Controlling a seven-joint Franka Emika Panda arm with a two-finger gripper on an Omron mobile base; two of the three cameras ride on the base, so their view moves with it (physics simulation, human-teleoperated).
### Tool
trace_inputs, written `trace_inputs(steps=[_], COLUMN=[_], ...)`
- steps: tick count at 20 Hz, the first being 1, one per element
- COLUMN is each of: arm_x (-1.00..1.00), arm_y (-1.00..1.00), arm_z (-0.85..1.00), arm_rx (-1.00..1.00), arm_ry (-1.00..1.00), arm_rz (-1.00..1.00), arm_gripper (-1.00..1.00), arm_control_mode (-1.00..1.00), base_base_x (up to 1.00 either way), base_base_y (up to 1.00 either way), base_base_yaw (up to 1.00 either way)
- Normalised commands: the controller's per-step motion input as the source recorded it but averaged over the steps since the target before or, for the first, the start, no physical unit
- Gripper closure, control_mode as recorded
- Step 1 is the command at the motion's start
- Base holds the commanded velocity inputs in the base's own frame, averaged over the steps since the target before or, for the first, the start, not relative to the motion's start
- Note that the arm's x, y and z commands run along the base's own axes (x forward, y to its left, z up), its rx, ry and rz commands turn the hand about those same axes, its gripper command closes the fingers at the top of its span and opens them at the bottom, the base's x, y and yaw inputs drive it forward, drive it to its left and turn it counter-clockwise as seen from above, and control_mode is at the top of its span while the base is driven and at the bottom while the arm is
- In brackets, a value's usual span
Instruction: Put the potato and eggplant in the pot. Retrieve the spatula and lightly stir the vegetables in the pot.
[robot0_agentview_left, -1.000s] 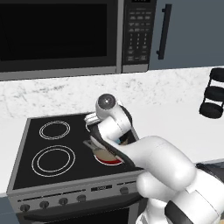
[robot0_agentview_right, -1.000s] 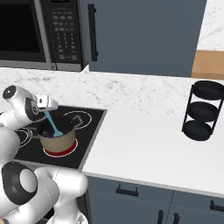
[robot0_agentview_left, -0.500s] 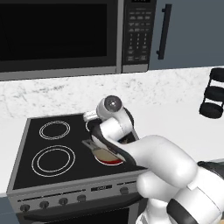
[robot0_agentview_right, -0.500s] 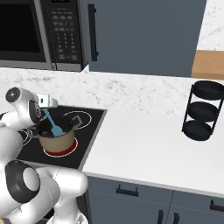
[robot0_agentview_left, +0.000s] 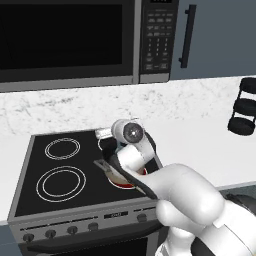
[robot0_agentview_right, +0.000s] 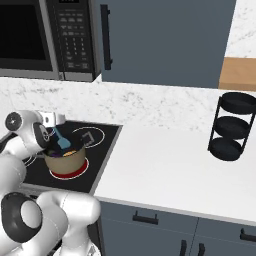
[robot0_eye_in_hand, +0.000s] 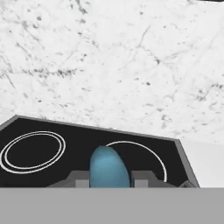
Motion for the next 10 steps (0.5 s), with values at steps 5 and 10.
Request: trace_inputs(steps=[5, 10], arm_x=[-0.04, 0.02], arm_y=[0.0, 0.0], arm_z=[0.16, 0.0], arm_rx=[0.11, 0.04], arm_ry=[0.18, 0.25], arm_rz=[0.0, -0.01], arm_gripper=[1.0, 1.0], arm_control_mode=[-1.0, -1.0], base_base_x=[0.0, 0.0], base_base_y=[0.0, 0.0], base_base_yaw=[0.0, 0.0])
